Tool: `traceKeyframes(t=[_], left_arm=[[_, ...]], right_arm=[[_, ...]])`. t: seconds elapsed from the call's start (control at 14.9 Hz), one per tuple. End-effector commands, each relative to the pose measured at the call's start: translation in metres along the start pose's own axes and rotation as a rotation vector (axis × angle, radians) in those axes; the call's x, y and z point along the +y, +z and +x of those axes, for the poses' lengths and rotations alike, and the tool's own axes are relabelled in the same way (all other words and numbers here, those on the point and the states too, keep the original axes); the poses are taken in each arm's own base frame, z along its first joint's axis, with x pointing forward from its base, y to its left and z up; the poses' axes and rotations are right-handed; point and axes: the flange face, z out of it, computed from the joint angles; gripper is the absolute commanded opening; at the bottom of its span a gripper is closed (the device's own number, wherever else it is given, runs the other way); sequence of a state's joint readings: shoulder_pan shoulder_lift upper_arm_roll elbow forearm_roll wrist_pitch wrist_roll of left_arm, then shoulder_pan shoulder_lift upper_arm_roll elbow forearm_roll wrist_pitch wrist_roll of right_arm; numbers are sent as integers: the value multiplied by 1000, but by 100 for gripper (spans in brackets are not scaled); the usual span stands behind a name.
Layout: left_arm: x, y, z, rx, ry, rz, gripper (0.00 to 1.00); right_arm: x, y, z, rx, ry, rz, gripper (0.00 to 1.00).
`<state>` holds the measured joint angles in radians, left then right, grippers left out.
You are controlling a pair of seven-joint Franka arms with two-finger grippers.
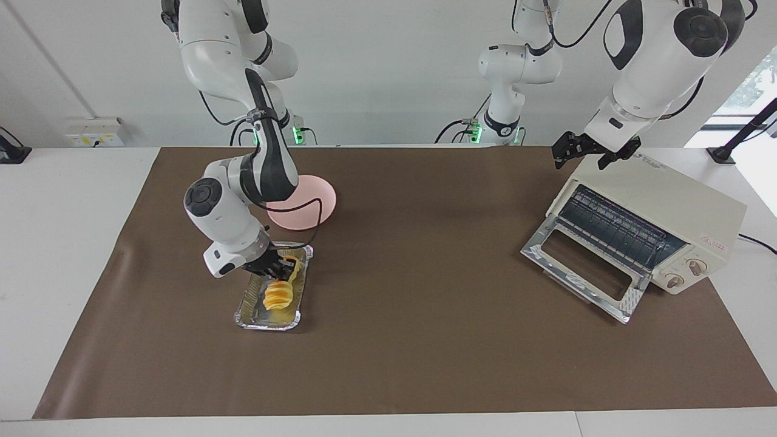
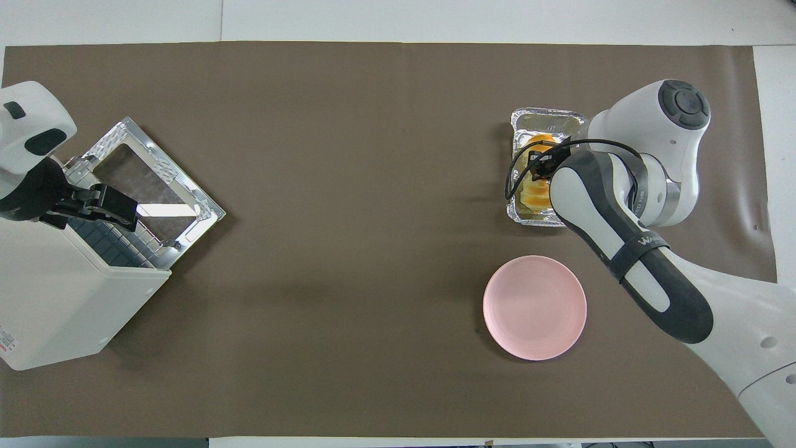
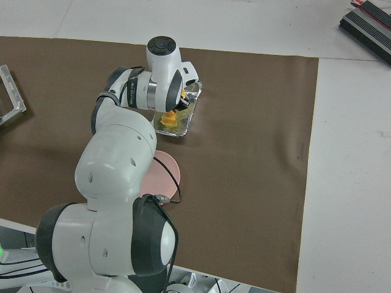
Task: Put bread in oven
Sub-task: 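Lower the bread roll into the foil tray and open the right gripper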
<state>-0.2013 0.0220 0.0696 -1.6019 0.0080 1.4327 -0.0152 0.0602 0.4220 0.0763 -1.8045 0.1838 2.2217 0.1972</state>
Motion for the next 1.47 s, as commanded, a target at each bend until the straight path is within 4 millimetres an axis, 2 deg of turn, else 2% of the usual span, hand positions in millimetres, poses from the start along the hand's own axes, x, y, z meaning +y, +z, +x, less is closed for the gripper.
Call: traceKeyframes(t=[0.0,0.07,0.13,0.33,0.54,0.67,1.0,1.27,1.41], left_arm=[[-4,-3,-5,15,0,13,100],[-4,-3,-5,16,0,13,100],[-4,-3,-5,16,0,13,100],[-4,-3,-5,15,0,13,100],[-4,-3,-5,16,0,13,100],[-4,-3,-5,16,0,13,100],[-4,-3,-5,16,0,13,100],[-4,-3,-5,16,0,13,100],[-4,-3,-5,16,0,13,100]], right_arm=[[-4,0,-1,14,-7,23,42],[-8,1,-2,15,-15,23,93],[-6,-2,0,13,-17,22,100],[-11,-24,4,19,-31,15,100],[-1,-43,4,17,-21,12,100],[16,-54,6,20,-21,-9,100],[73,-45,5,2,-5,-22,100],[83,-19,-5,10,13,-26,98],[85,-9,-8,17,10,-28,86]])
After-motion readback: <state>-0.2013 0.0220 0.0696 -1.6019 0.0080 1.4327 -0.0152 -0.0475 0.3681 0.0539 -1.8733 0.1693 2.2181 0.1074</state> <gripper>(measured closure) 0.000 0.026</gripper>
